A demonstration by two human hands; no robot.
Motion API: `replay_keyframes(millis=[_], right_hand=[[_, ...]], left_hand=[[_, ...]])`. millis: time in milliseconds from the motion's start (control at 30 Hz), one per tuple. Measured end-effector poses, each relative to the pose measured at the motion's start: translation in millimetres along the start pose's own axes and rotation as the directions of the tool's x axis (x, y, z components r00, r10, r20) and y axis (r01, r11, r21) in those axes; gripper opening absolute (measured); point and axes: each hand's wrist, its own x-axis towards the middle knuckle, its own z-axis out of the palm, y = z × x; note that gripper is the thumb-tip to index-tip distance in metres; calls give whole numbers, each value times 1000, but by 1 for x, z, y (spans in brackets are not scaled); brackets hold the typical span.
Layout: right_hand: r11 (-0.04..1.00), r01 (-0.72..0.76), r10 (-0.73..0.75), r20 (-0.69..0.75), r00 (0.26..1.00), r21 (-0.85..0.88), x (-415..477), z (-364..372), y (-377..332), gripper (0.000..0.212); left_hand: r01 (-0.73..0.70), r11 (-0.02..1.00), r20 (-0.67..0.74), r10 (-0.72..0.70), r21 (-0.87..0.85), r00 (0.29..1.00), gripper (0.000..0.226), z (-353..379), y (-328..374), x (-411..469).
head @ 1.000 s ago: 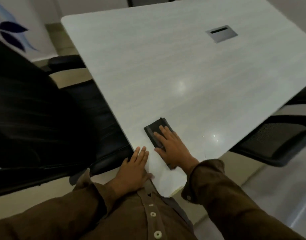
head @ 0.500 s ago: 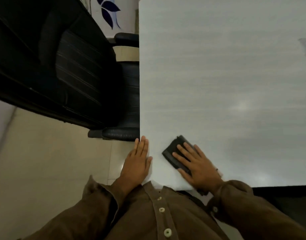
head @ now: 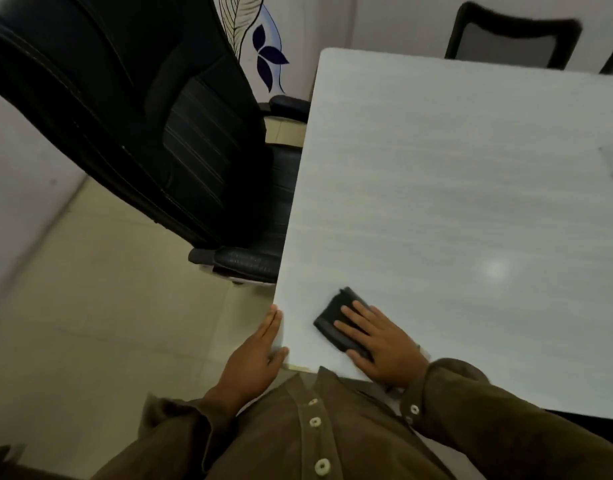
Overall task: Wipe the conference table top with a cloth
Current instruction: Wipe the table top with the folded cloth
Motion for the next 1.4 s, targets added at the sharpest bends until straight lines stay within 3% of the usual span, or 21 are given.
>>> replay_keyframes(millis=[67,133,200,233,300,400,467,533,633,700,767,800,867,933,967,1033,1133,1233,1267,1333,1400], right_hand=[[966,-254,256,-31,966,57,0,-14,22,56],[850,-516,522,-43,852,105,32,-27,20,62],[743,-662,664,11,747,99,74,-32,-4,65],[731,-677,677,33,735,85,93,-32,-20,66],[817,-574,573,35,819,49,109,-18,-55,68],[979,-202,200,83,976,22,75,-2,-79,64],[1000,5,-4,136,991,-7,42,-2,-62,61],[997,71,-66,144,987,-32,18,-11,-23,60],[993,-104,106,53,993,-49,25,-23,24,61],[938,-346,345,-34,938,-29,59,-21,17,66],[900,-436,435,-6,900,-13,89,-15,-4,69],[930,-365,366,22,930,-35,94,-13,-11,68],[997,-59,65,122,990,-55,88,-16,0,63],[972,233,-229,169,959,-7,74,-29,44,60],[954,301,-299,145,943,12,73,-35,72,59],[973,228,-229,93,969,16,86,-50,124,58],[992,-83,89,62,994,-99,141,-74,181,65],[924,-367,373,38,927,-109,215,-84,183,65],[911,-401,407,62,911,-92,235,-81,170,65],[942,-321,329,84,941,-97,258,-62,128,66],[989,-119,124,53,991,-82,252,-40,76,70]], left_hand=[[5,1000,7,-4,-16,1000,71,-1,0,2],[28,999,-5,-28,-47,1000,71,2,4,1],[38,997,-25,-40,-73,999,69,6,4,0],[39,996,-35,-42,-78,998,69,8,4,-1],[51,994,-54,-56,-93,997,70,13,3,-7],[46,997,-70,-50,-64,996,80,14,5,-15],[65,996,-84,-71,-66,994,74,14,4,-20],[92,994,-106,-98,-59,990,65,20,5,-23],[163,976,-163,-140,142,977,60,31,12,-21],[189,958,-156,-157,214,975,66,35,24,-17],[207,955,-140,-180,212,974,75,44,38,-9],[232,951,-119,-211,205,970,74,47,45,-6],[285,935,-129,-263,211,956,69,50,57,-5],[322,932,-139,-301,166,944,62,54,62,-5],[340,929,-159,-318,146,935,61,58,64,-5],[383,912,-202,-351,146,914,65,66,66,-11],[422,893,-208,-388,156,898,63,78,73,-11],[444,878,-231,-401,177,886,64,84,76,-16],[451,871,-204,-414,195,887,69,87,76,-22],[462,864,-170,-434,199,885,83,86,80,-30],[461,868,-178,-431,188,885,86,82,90,-32]])
